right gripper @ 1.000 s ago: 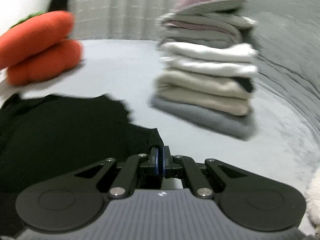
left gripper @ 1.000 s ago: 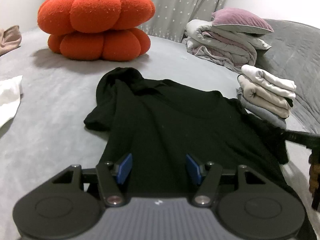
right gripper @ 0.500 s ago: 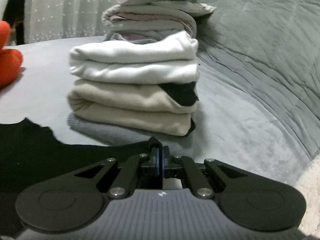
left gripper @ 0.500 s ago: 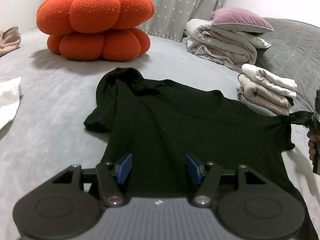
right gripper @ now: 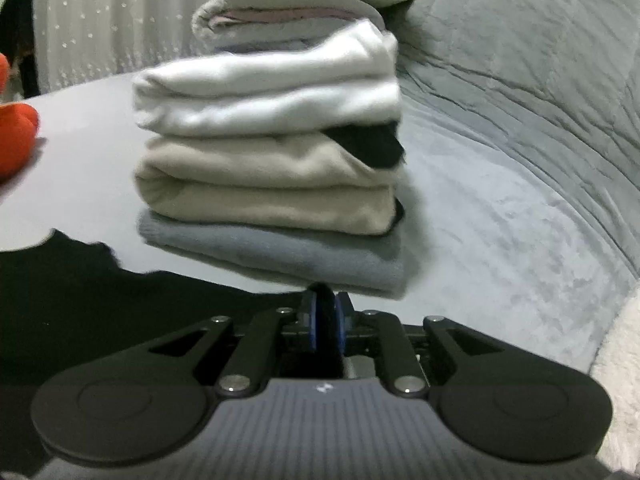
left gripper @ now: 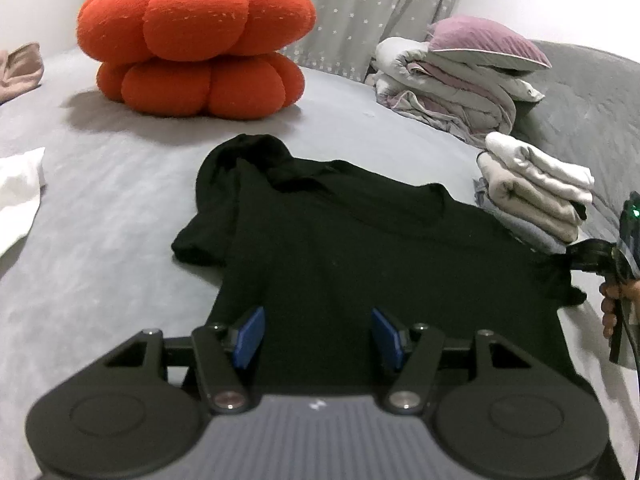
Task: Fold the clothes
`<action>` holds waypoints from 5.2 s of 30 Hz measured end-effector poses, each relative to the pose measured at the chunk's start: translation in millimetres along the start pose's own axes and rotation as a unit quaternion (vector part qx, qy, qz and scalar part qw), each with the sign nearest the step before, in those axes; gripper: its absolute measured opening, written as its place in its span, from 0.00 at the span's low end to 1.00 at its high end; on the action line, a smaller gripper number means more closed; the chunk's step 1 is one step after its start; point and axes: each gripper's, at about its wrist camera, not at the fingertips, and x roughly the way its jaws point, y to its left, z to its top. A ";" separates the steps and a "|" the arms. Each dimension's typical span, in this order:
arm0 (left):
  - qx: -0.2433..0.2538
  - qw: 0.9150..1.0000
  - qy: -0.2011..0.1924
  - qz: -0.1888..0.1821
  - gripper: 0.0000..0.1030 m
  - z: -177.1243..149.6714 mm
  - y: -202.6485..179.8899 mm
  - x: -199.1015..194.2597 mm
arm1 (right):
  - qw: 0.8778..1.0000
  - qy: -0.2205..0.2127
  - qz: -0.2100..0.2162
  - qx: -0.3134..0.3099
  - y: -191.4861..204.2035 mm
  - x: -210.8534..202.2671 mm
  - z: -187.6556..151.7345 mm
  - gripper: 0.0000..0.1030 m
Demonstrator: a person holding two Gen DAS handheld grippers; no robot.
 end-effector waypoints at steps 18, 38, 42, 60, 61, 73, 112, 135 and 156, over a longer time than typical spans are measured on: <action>-0.095 0.993 -0.025 0.061 0.59 19.6 51.4 -7.5 | 0.972 -0.033 0.225 0.051 163.5 -59.6 9.3 0.40; -0.104 0.990 -0.036 0.085 0.51 23.1 78.6 -3.2 | 0.929 0.012 0.363 0.066 211.3 -24.2 -31.3 0.51; -0.116 0.992 -0.021 0.049 0.40 30.2 75.9 6.7 | 0.927 0.014 0.367 0.072 210.5 -21.0 -33.1 0.51; -0.089 0.978 -0.048 0.180 0.04 79.3 102.7 10.5 | 0.923 0.020 0.376 0.084 206.5 -18.4 -33.2 0.51; -0.080 0.976 -0.056 0.194 0.04 84.7 105.6 9.6 | 0.922 0.020 0.376 0.086 206.2 -18.2 -33.0 0.51; -0.057 0.962 -0.054 0.261 0.08 104.5 129.0 16.5 | 0.921 0.019 0.380 0.087 205.8 -18.6 -32.3 0.51; 0.099 0.990 -0.054 0.079 0.66 111.7 48.8 78.1 | 0.918 0.014 0.387 0.084 202.5 -18.8 -28.2 0.51; 0.211 0.977 0.017 -0.038 1.00 37.3 37.5 58.7 | 0.918 -0.004 0.375 -0.128 264.0 -32.1 -7.1 0.18; 0.212 0.976 0.017 -0.033 1.00 37.7 36.7 57.8 | 0.932 0.024 0.306 -0.195 244.9 -88.7 -52.5 0.42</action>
